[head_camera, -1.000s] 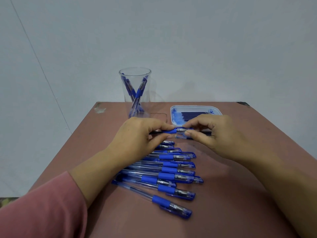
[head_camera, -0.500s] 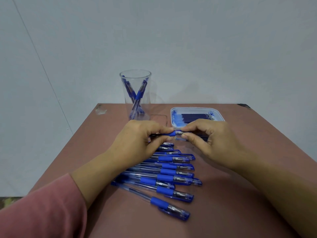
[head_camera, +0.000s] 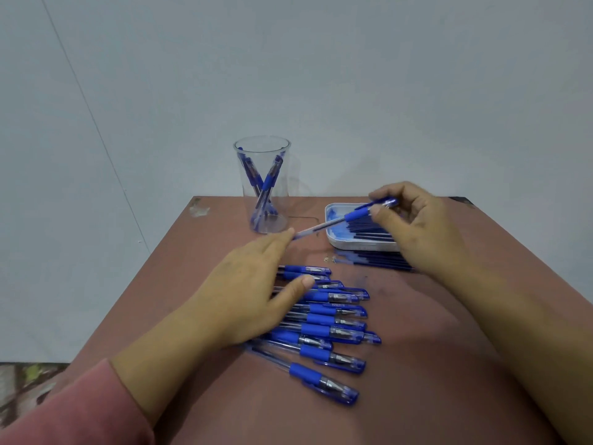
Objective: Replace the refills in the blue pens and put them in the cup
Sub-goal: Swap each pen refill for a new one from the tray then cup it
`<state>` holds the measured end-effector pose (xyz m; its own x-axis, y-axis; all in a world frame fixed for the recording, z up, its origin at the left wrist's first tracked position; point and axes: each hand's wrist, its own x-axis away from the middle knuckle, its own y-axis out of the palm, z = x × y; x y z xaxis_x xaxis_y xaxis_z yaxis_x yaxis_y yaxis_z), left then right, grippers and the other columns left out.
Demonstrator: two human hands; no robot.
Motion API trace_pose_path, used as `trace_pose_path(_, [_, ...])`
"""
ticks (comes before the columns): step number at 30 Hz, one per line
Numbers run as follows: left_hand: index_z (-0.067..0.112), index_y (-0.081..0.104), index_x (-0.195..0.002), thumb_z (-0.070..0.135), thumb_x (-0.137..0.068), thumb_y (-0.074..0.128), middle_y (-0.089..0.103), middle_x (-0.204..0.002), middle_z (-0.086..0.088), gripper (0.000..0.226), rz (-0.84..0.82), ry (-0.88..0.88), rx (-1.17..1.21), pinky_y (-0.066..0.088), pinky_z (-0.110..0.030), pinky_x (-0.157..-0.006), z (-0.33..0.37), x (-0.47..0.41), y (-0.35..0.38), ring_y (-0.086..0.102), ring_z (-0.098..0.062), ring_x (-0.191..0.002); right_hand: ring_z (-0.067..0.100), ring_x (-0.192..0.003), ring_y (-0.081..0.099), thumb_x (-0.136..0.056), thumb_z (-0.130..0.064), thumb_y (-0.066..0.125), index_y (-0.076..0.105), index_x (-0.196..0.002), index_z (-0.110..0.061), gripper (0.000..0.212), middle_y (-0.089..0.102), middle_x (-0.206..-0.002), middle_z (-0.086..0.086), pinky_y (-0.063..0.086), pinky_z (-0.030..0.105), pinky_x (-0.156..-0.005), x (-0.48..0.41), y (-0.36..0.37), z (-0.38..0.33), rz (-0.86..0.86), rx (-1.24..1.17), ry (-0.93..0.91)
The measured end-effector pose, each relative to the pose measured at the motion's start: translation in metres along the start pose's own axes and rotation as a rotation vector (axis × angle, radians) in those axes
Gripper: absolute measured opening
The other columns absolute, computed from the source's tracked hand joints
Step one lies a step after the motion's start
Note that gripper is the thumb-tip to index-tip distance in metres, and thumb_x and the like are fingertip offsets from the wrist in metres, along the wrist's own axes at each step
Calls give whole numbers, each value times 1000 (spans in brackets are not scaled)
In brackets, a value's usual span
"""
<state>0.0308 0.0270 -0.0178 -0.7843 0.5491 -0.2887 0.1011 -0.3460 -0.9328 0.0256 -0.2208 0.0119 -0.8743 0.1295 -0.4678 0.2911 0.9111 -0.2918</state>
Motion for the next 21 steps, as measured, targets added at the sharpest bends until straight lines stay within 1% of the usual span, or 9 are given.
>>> trace_pose_path(1, [26, 13, -155, 77, -80, 12, 22, -159, 10, 91, -42, -1, 4, 11, -15, -111, 3, 5, 2, 21, -4, -143, -2, -69, 55, -90, -8, 62, 62, -90, -28, 20, 63, -88, -2, 46, 11, -68, -5, -2, -2, 31, 10, -8])
trace_pose_path(3, [27, 8, -155, 77, -78, 8, 15, -161, 11, 92, -120, 9, 28, 2, -13, -112, 8, 12, 7, 9, -2, -145, 4, -73, 56, -91, -8, 61, 61, -89, -29, 22, 62, -86, -4, 49, 20, -74, -14, -4, -8, 79, 11, -38])
trace_pose_path(5, [28, 7, -156, 76, -79, 7, 12, -162, 11, 90, -172, 29, 10, 3, -22, -118, 10, 14, 13, 5, -3, -147, 13, -79, 57, -91, -8, 61, 61, -89, -30, 22, 62, -85, -6, 50, 33, -82, -26, -3, -14, 107, 2, -74])
trace_pose_path(7, [28, 9, -156, 75, -80, 4, 12, -162, 10, 89, -187, 34, -37, 7, -30, -121, 10, 14, 18, 5, -4, -148, 14, -80, 57, -91, -8, 61, 61, -90, -28, 20, 61, -85, -8, 51, 38, -85, -39, 0, -22, 122, -11, -108])
trace_pose_path(11, [28, 13, -155, 74, -82, 3, 14, -162, 10, 87, -183, 24, -62, 10, -34, -121, 10, 13, 21, 8, -5, -147, 8, -77, 56, -90, -9, 59, 61, -93, -25, 16, 61, -87, -8, 53, 34, -82, -68, 16, -36, 208, -87, -185])
trace_pose_path(14, [29, 14, -155, 75, -81, 2, 15, -161, 10, 87, -186, 21, -69, 11, -33, -121, 11, 12, 20, 11, -6, -147, -3, -68, 52, -89, -8, 58, 60, -97, -18, 13, 58, -85, -9, 45, 16, -70, -90, 31, -42, 257, -102, -228])
trace_pose_path(15, [29, 13, -155, 75, -81, 2, 15, -161, 10, 88, -188, 21, -73, 11, -33, -121, 11, 12, 19, 11, -6, -147, -4, -65, 51, -89, -7, 58, 58, -99, -17, 14, 57, -85, -9, 43, 12, -67, -96, 38, -43, 255, -86, -233])
trace_pose_path(19, [30, 13, -155, 75, -80, 1, 15, -161, 11, 88, -190, 21, -66, 9, -31, -121, 12, 13, 18, 12, -6, -146, 3, -63, 50, -87, -9, 60, 44, -102, -18, 24, 56, -84, -2, 45, 15, -63, -114, 62, -41, 153, 3, -235])
trace_pose_path(21, [30, 12, -155, 75, -80, 0, 15, -161, 12, 88, -189, 20, -68, 9, -31, -121, 12, 13, 18, 11, -5, -146, 4, -65, 51, -88, -12, 62, 45, -101, -19, 22, 57, -83, -5, 45, 14, -64, -120, 72, -38, 71, 76, -232])
